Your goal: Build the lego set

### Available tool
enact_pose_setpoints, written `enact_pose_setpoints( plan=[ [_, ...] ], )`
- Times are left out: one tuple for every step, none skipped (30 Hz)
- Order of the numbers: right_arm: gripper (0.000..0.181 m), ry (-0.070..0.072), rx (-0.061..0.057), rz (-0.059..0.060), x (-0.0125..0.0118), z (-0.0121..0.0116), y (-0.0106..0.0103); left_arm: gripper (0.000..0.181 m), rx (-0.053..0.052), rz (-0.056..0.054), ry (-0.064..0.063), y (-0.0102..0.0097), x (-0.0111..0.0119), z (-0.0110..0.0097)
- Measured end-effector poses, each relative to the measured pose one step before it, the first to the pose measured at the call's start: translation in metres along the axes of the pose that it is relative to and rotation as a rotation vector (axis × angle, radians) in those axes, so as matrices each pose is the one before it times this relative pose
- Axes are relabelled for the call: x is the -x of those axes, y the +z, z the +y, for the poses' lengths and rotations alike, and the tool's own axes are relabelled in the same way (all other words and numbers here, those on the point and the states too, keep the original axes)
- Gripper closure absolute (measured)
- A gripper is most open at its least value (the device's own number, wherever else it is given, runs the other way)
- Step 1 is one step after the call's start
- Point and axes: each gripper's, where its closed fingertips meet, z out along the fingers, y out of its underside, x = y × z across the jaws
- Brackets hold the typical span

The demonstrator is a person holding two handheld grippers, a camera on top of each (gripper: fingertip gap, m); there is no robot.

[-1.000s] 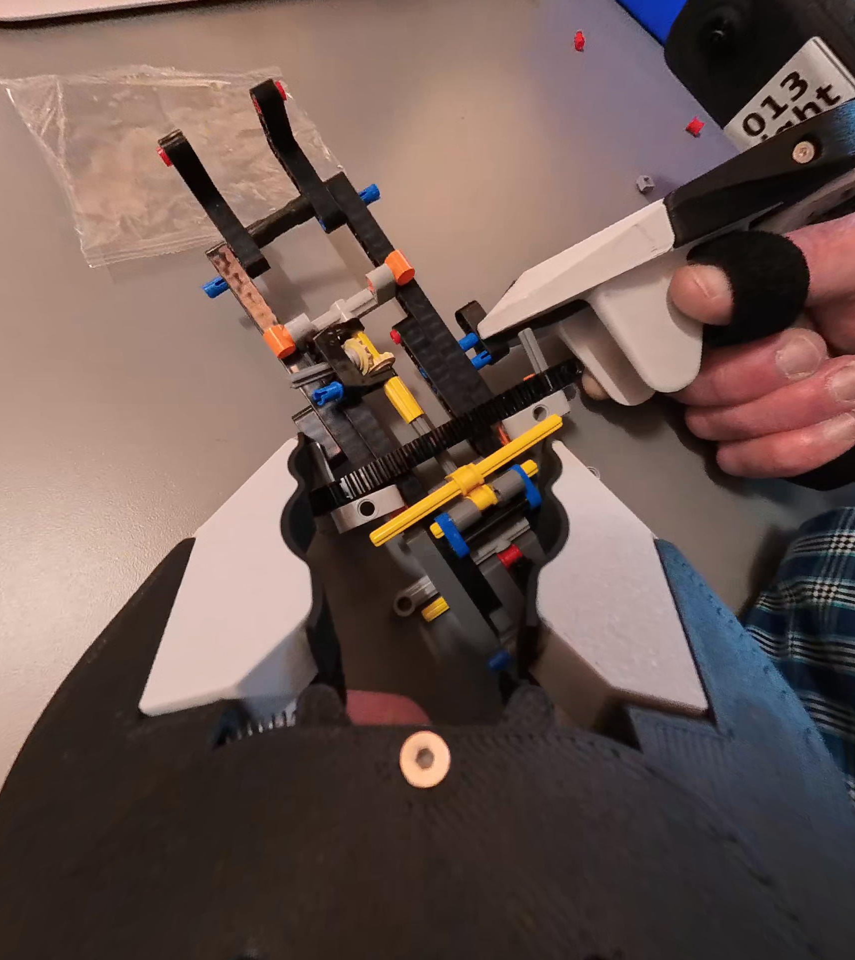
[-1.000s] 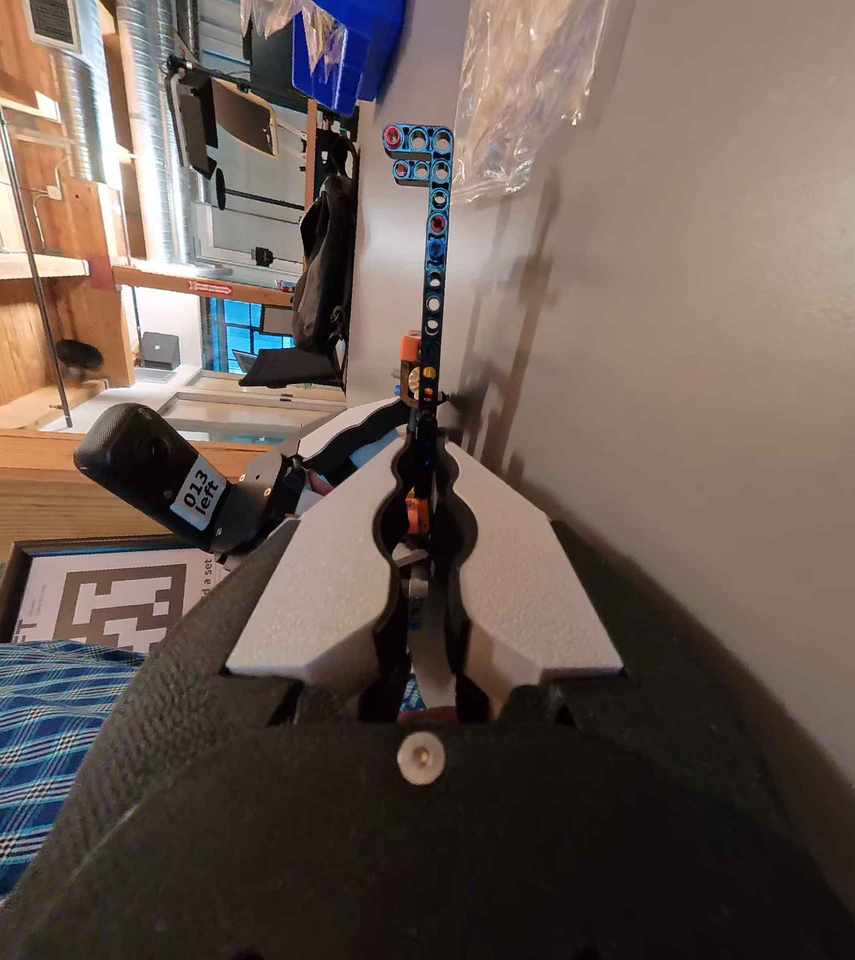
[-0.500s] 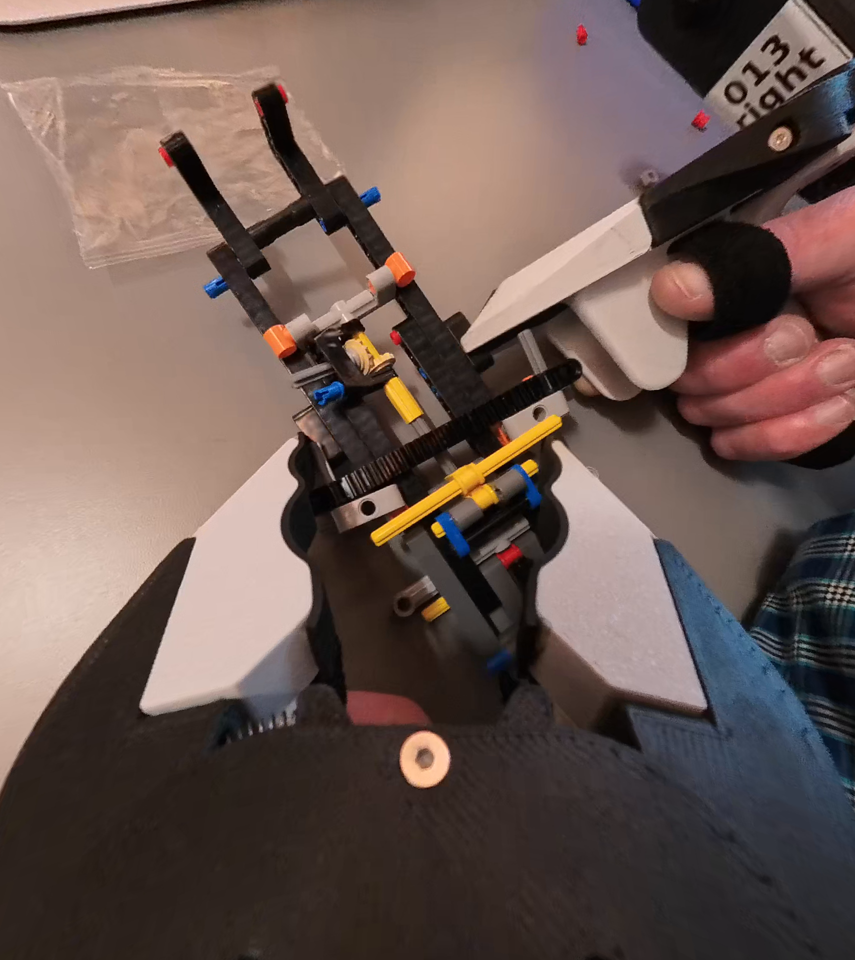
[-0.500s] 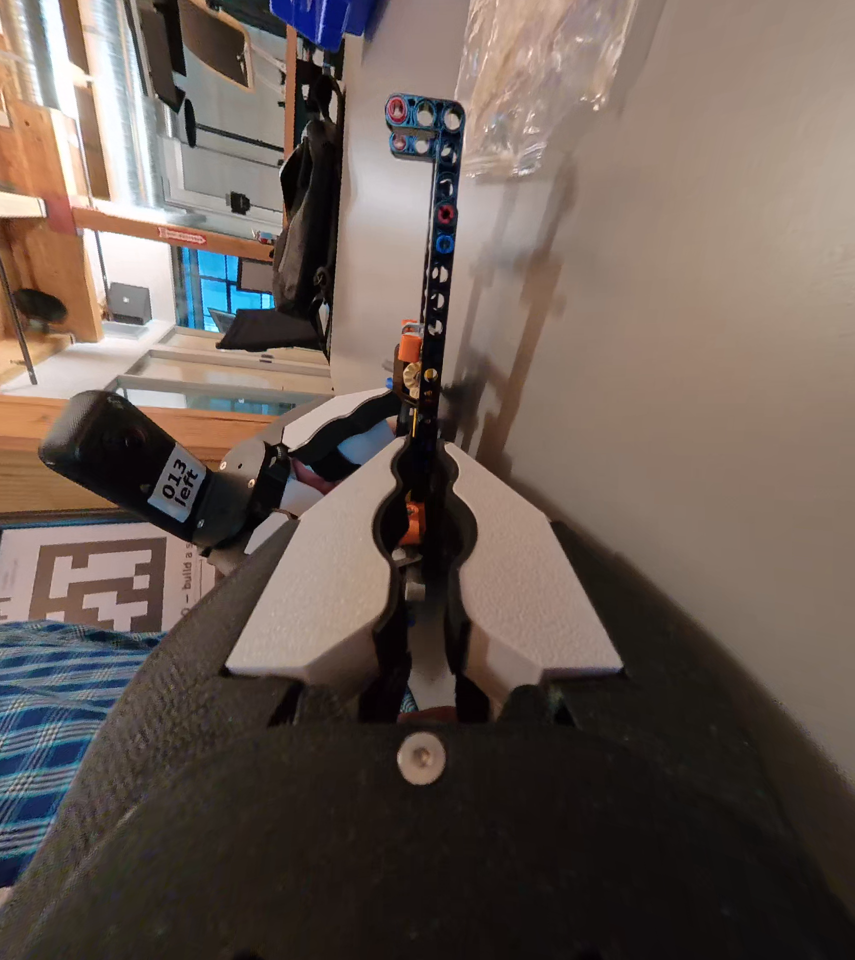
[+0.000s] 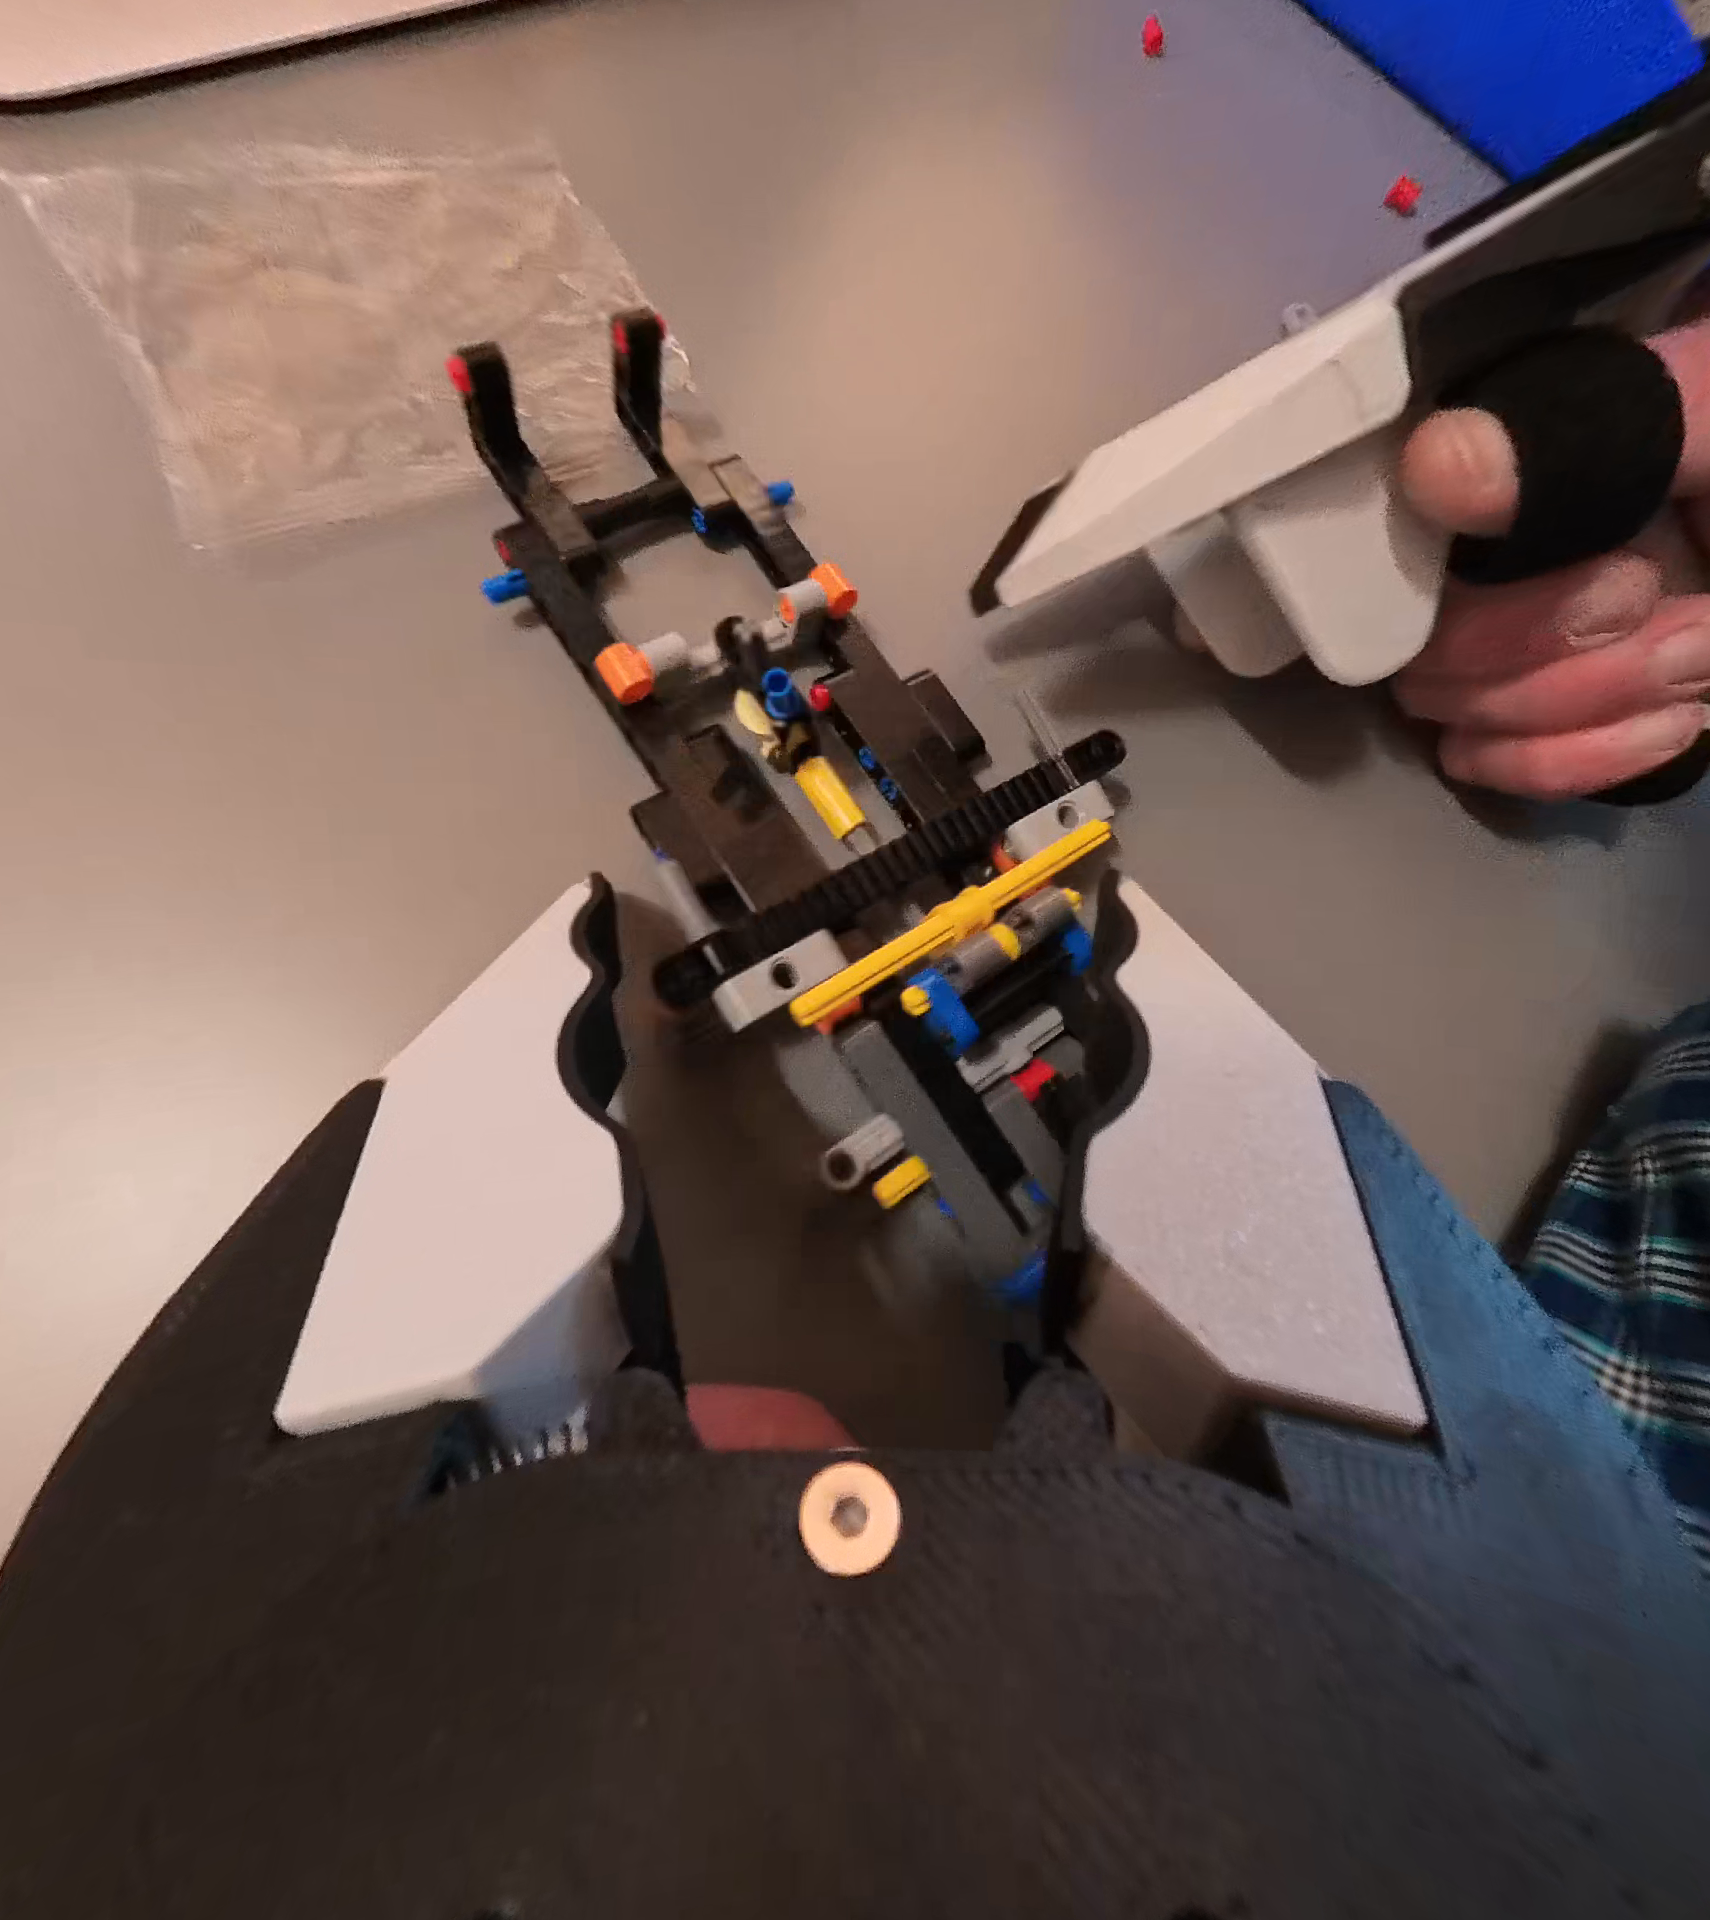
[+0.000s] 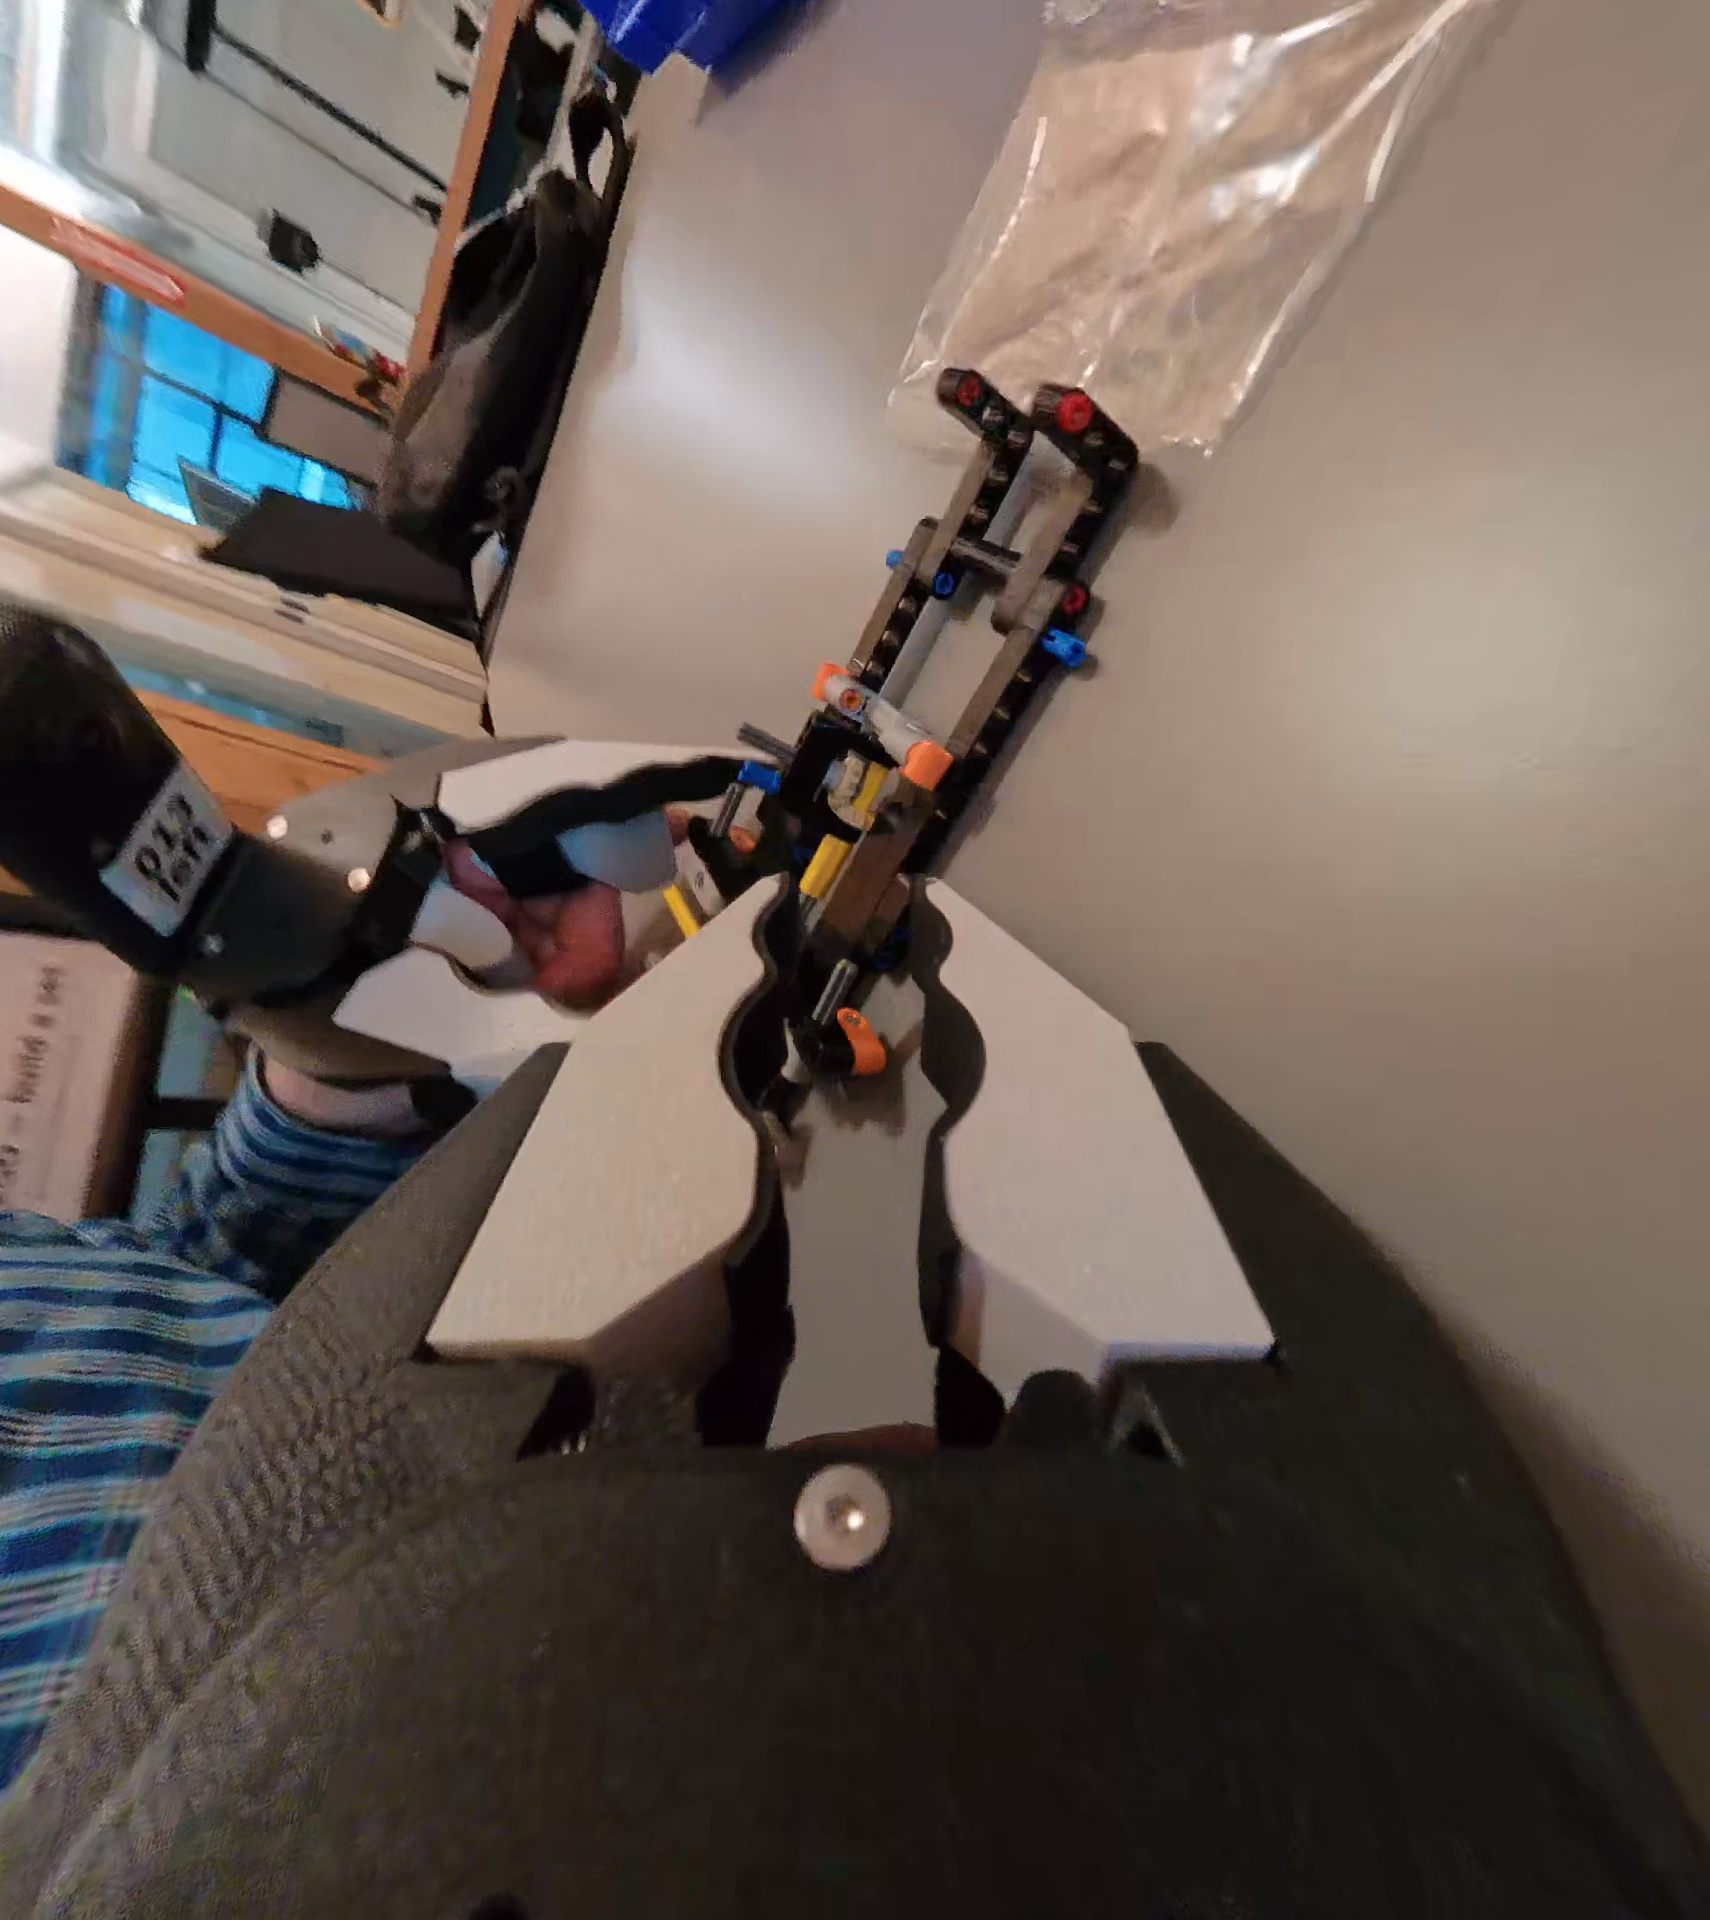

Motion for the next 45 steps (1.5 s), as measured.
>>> enact_pose_setpoints(
  plan=[
    [0.165,-0.0447,0.0098,-0.0006,0.00221,0.00144,-0.00175,0.092,-0.0110,0.0026,0.0017,-0.00287,0.00149,-0.00071],
    [0.165,-0.0401,0.0200,-0.0009,0.00175,0.00258,-0.00136,0.091,-0.0051,0.0092,0.0015,-0.00296,-0.00039,-0.00011],
    [0.163,-0.0462,0.0311,-0.0118,0.00337,0.00398,-0.00084,0.091,-0.0041,0.0136,0.0034,-0.00311,-0.00185,-0.00009],
    [0.163,-0.0533,0.0267,-0.0174,0.00476,0.00309,-0.00091,0.095,-0.0049,0.0178,0.0100,-0.00300,-0.00306,-0.00012],
    [0.163,-0.0600,0.0042,0.0003,0.00281,-0.00022,-0.00190,0.095,0.0109,-0.0023,0.0053,-0.00179,0.00017,0.00235],
    [0.164,-0.0687,0.0226,0.0227,-0.00036,0.00218,-0.00082,0.094,0.0153,-0.0106,0.0104,-0.00068,0.00138,0.00331],
    [0.164,-0.0639,0.0380,0.0208,-0.00024,0.00467,0.00056,0.094,0.0137,-0.0021,0.0151,-0.00023,-0.00038,0.00316],
    [0.163,-0.0436,0.0379,0.0163,-0.00018,0.00481,0.00134,0.096,0.0143,0.0024,0.0108,0.00034,-0.00170,0.00317],
    [0.162,-0.0416,0.0291,0.0124,0.00023,0.00403,0.00127,0.096,0.0105,-0.0018,0.0071,0.00115,-0.00186,0.00237],
    [0.160,-0.0380,0.0473,0.0092,0.00036,0.00706,0.00238,0.095,0.0081,-0.0066,0.0086,0.00146,-0.00111,0.00229],
    [0.159,-0.0180,0.0257,-0.0026,0.00187,0.00365,0.00238,0.096,0.0043,-0.0105,0.0063,0.00089,-0.00020,0.00155],
    [0.161,-0.0090,-0.0097,0.0007,0.00149,-0.00203,0.00108,0.097,-0.0058,-0.0120,0.0008,0.00001,0.00057,-0.00038],
    [0.164,-0.0153,-0.0041,0.0113,-0.00013,-0.00108,0.00101,0.097,-0.0039,-0.0082,0.0010,-0.00043,0.00052,-0.00019],
    [0.165,-0.0248,0.0190,0.0088,0.00027,0.00202,0.00151,0.099,-0.0151,-0.0121,0.0051,-0.00136,0.00110,-0.00182],
    [0.165,-0.0218,0.0089,0.0115,-0.00008,0.00049,0.00122,0.103,-0.0181,-0.0165,-0.0001,-0.00202,0.00169,-0.00238],
    [0.165,-0.0117,-0.0032,0.0075,-0.00038,-0.00091,0.00034,0.103,0.0018,-0.0059,-0.0017,-0.00095,0.00008,0.00105],
    [0.165,-0.0036,0.0004,-0.0040,0.00003,-0.00005,-0.00006,0.105,0.0046,-0.0041,0.0076,-0.00069,-0.00020,0.00218],
    [0.165,0.0096,0.0016,-0.0087,-0.00031,0.00003,-0.00022,0.107,-0.0038,-0.0051,0.0095,-0.00130,0.00000,0.00086],
    [0.165,0.0013,0.0046,-0.0137,0.00088,0.00032,0.00015,0.109,0.0016,0.0015,-0.0033,-0.00092,-0.00048,0.00133],
    [0.165,-0.0114,0.0113,-0.0100,0.00083,0.00084,0.00037,0.107,-0.0054,0.0087,-0.0132,-0.00094,-0.00124,-0.00012],
    [0.165,-0.0130,0.0071,0.0064,-0.00115,-0.00013,0.00019,0.107,-0.0101,0.0036,-0.0089,-0.00112,-0.00031,-0.00088],
    [0.165,-0.0140,0.0024,0.0070,-0.00035,-0.00080,-0.00005,0.109,-0.0047,0.0012,-0.0029,-0.00105,0.00061,-0.00001],
    [0.166,-0.0112,0.0033,0.0012,0.00025,-0.00041,-0.00034,0.109,0.0013,0.0089,-0.0035,-0.00091,-0.00023,0.00082],
    [0.166,-0.0057,-0.0061,-0.0003,-0.00010,-0.00136,-0.00080,0.108,-0.0031,0.0080,-0.0082,-0.00119,0.00035,0.00004],
    [0.166,0.0007,-0.0070,-0.0036,0.00002,-0.00102,-0.00089,0.105,0.0036,0.0065,-0.0150,-0.00054,0.00098,0.00104],
    [0.165,-0.0065,0.0031,-0.0073,0.00075,-0.00005,-0.00037,0.100,0.0172,0.0103,-0.0097,0.00053,-0.00017,0.00278],
    [0.164,-0.0119,0.0007,0.0075,-0.00106,-0.00077,-0.00072,0.099,0.0048,0.0025,0.0047,0.00003,0.00004,0.00074],
    [0.163,-0.0098,-0.0050,0.0094,-0.00166,-0.00199,-0.00124,0.100,-0.0061,-0.0101,0.0085,-0.00074,0.00211,-0.00094],
    [0.162,-0.0063,-0.0023,-0.0064,0.00037,-0.00172,-0.00133,0.100,0.0029,0.0027,0.0035,-0.00038,0.00077,0.00013],
    [0.162,-0.0051,-0.0074,-0.0070,0.00086,-0.00298,-0.00196,0.099,0.0034,0.0035,0.0008,-0.00038,0.00127,-0.00012],
    [0.162,-0.0057,-0.0157,0.0133,-0.00214,-0.00460,-0.00259,0.099,-0.0039,-0.0001,0.0024,-0.00069,0.00219,-0.00169],
    [0.162,-0.0073,-0.0110,0.0137,-0.00296,-0.00375,-0.00300,0.098,-0.0078,0.0039,-0.0054,-0.00119,0.00216,-0.00296],
    [0.161,-0.0036,-0.0010,0.0093,-0.00305,-0.00198,-0.00325,0.097,-0.0086,0.0114,-0.0153,-0.00146,0.00107,-0.00325],
    [0.159,-0.0044,-0.0073,0.0233,-0.00515,-0.00233,-0.00505,0.097,-0.0066,0.0165,-0.0165,-0.00112,-0.00085,-0.00272],
    [0.158,-0.0092,-0.0076,0.0398,-0.00768,-0.00207,-0.00708,0.097,0.0059,0.0088,-0.0048,-0.00022,-0.00159,-0.00014],
    [0.156,-0.0059,-0.0056,0.0451,-0.00853,-0.00083,-0.00846,0.095,0.0218,-0.0019,0.0120,0.00119,-0.00157,0.00327],
    [0.155,0.0040,-0.0043,0.0421,-0.00862,0.00074,-0.00949,0.093,0.0258,-0.0076,0.0163,0.00235,-0.00134,0.00442],
    [0.154,0.0121,-0.0003,0.0558,-0.01127,0.00278,-0.01041,0.092,0.0183,-0.0014,0.0134,0.00288,-0.00203,0.00369],
    [0.153,0.0060,0.0003,0.0621,-0.01223,0.00473,-0.01082,0.091,0.0090,0.0085,0.0055,0.00284,-0.00231,0.00205],
    [0.153,0.0080,0.0001,0.0547,-0.01034,0.00595,-0.01048,0.091,-0.0117,0.0001,-0.0004,0.00137,0.00042,-0.00172],
    [0.152,0.0102,0.0042,0.0549,-0.00925,0.00727,-0.00938,0.092,0.0000,-0.0030,-0.0022,0.00077,0.00206,-0.00098],
    [0.151,0.0012,0.0101,0.0534,-0.00775,0.00855,-0.00745,0.092,0.0044,0.0008,0.0035,0.00077,0.00128,-0.00080],
    [0.148,0.0035,0.0150,0.0534,-0.00688,0.00938,-0.00526,0.093,0.0067,0.0032,0.0106,0.00100,0.00042,-0.00063],
    [0.146,0.0079,0.0196,0.0398,-0.00438,0.00981,-0.00298,0.094,0.0107,-0.0028,0.0177,0.00129,0.00083,-0.00018],
    [0.144,0.0061,0.0195,0.0402,-0.00424,0.00956,-0.00186,0.095,0.0130,-0.0041,0.0211,0.00135,0.00055,-0.00015]
  ],
)
